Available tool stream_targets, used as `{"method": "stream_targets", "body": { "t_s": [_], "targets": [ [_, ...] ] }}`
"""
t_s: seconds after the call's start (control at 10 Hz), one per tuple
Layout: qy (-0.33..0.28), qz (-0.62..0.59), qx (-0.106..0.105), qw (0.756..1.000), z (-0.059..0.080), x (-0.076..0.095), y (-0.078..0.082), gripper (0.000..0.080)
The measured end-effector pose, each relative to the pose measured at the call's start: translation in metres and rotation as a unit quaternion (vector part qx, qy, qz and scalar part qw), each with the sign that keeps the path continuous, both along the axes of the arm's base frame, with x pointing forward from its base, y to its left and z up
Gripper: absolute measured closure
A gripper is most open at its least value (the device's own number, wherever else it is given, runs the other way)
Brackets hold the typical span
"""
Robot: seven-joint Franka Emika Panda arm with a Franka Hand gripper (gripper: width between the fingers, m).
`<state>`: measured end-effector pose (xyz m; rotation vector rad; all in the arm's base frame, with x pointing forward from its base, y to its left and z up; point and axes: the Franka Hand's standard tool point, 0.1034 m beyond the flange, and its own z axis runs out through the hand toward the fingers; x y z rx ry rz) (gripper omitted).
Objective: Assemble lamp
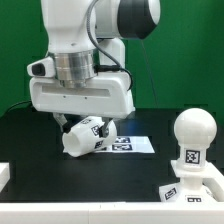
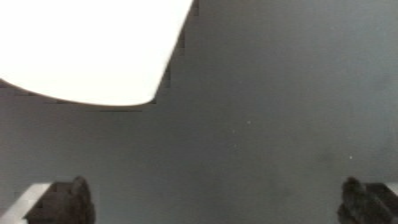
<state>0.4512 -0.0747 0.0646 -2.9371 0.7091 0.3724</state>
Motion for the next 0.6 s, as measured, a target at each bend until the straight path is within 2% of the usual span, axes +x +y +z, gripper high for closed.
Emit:
{"method": "stream_targets", "body": {
  "t_s": [0.1, 0.2, 0.3, 0.6],
  "targets": [
    [0.060, -0.009, 0.037, 0.997, 0.005, 0.000, -0.010, 0.0101],
    [0.104, -0.019, 0.063, 0.992, 0.008, 0.007, -0.020, 0.0101],
    [0.141, -0.022, 0.083, 0.986, 0.011, 0.009, -0.023, 0.0101],
    [0.235, -0.029, 0.125, 0.964, 0.009, 0.001, -0.030, 0.0101]
  ]
}}
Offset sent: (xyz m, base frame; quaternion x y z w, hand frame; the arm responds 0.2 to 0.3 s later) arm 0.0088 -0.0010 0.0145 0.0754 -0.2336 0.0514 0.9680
